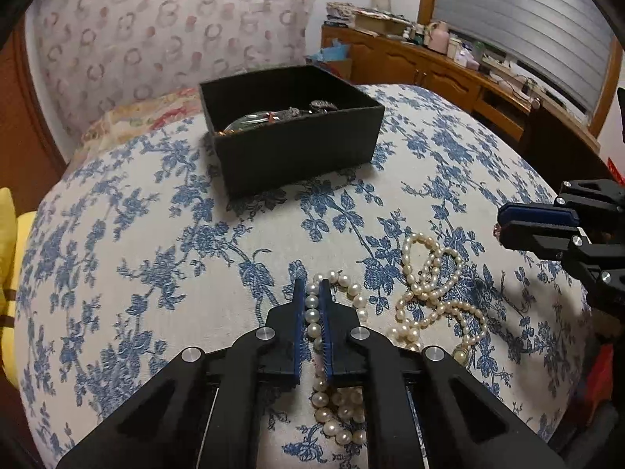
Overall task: Organize jewelry
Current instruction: 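Grasp a pearl necklace with the left tool and lift it while the right holds the earring, then lower the earring into the box with the right tool while the left drops the pearl necklace in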
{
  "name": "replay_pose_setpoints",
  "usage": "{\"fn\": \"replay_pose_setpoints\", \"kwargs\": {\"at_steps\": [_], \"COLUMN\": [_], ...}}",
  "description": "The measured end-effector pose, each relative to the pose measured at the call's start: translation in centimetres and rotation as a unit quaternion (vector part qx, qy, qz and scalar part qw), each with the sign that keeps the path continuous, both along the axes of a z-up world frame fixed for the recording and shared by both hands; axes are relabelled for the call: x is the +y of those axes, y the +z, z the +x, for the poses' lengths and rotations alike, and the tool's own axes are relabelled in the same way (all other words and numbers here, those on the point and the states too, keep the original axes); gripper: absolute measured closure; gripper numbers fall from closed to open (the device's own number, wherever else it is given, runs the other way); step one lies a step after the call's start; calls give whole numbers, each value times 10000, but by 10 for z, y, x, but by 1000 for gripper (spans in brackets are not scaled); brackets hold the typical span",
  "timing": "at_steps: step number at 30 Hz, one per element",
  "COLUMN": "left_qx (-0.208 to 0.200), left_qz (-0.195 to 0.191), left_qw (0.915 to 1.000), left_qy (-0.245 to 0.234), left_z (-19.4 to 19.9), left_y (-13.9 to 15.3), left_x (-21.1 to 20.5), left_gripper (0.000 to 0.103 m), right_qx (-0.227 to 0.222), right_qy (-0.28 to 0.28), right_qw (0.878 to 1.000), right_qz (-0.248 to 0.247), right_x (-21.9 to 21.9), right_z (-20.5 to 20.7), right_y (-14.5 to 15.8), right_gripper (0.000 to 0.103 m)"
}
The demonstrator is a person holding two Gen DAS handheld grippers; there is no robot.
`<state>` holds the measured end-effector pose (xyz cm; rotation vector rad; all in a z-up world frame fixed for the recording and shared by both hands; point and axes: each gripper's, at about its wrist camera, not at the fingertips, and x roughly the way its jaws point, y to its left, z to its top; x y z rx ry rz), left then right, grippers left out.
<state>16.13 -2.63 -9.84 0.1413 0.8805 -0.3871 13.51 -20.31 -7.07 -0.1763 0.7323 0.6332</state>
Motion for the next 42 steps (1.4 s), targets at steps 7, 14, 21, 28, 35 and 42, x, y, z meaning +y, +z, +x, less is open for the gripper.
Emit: {"fn": "replay_pose_setpoints", "kwargs": {"at_steps": [7, 14, 21, 28, 35, 42], "left_qx": [-582, -1242, -1667, -1891, -2015, -2065], "left_qz": [-428, -644, -580, -631, -520, -388], "left_qw": [9973, 9901, 9841, 9796, 9772, 9765], "left_qy": [165, 131, 181, 243, 423, 476], "left_z": [-17, -34, -36, -25, 4, 30], "left_y": [55, 124, 166, 196, 218, 229], "left_x": [16, 20, 18, 17, 12, 4], "left_gripper": [97, 97, 97, 97, 97, 97], "right_qx": [-184, -497, -727, -859, -964, -1028], "right_qy": [45, 113, 144, 175, 110, -33], "right_qw": [9997, 9984, 9967, 9953, 9948, 9945], "right_qz": [121, 235, 332, 399, 313, 215], "right_x": [-1, 2, 6, 10, 17, 21], "right_z": [-9, -16, -12, -3, 19, 52], "right_y": [20, 53, 78, 95, 107, 116], "right_gripper": [90, 90, 90, 90, 90, 90]}}
